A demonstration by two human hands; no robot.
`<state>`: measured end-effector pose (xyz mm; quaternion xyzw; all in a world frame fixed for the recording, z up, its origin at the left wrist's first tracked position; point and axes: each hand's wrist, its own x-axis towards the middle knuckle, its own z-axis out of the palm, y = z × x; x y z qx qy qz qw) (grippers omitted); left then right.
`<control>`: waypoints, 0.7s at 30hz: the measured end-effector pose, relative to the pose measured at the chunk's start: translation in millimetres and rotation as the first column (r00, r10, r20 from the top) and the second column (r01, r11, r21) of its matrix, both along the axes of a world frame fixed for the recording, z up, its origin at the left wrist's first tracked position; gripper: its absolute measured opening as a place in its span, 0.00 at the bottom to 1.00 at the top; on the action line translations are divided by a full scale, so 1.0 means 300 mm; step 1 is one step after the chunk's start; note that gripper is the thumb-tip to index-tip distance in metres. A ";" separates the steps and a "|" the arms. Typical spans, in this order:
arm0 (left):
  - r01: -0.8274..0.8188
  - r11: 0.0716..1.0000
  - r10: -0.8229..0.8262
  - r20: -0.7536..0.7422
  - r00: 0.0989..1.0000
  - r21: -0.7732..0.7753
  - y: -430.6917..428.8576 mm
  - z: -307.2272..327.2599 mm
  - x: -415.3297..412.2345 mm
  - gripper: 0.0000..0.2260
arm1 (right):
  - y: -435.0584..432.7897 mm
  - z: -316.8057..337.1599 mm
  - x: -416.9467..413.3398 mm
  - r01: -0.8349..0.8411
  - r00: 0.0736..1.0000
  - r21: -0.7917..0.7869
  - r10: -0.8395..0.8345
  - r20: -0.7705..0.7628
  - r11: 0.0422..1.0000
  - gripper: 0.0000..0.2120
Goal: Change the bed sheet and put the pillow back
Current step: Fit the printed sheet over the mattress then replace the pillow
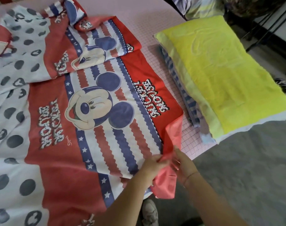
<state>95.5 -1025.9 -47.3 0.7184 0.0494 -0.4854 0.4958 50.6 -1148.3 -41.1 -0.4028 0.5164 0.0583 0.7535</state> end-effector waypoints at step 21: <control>-0.087 0.996 0.087 -0.019 0.996 0.028 -0.135 -0.094 -0.148 0.19 | -0.259 -0.039 -0.212 0.205 0.949 -0.338 -0.270 -0.161 0.919 0.07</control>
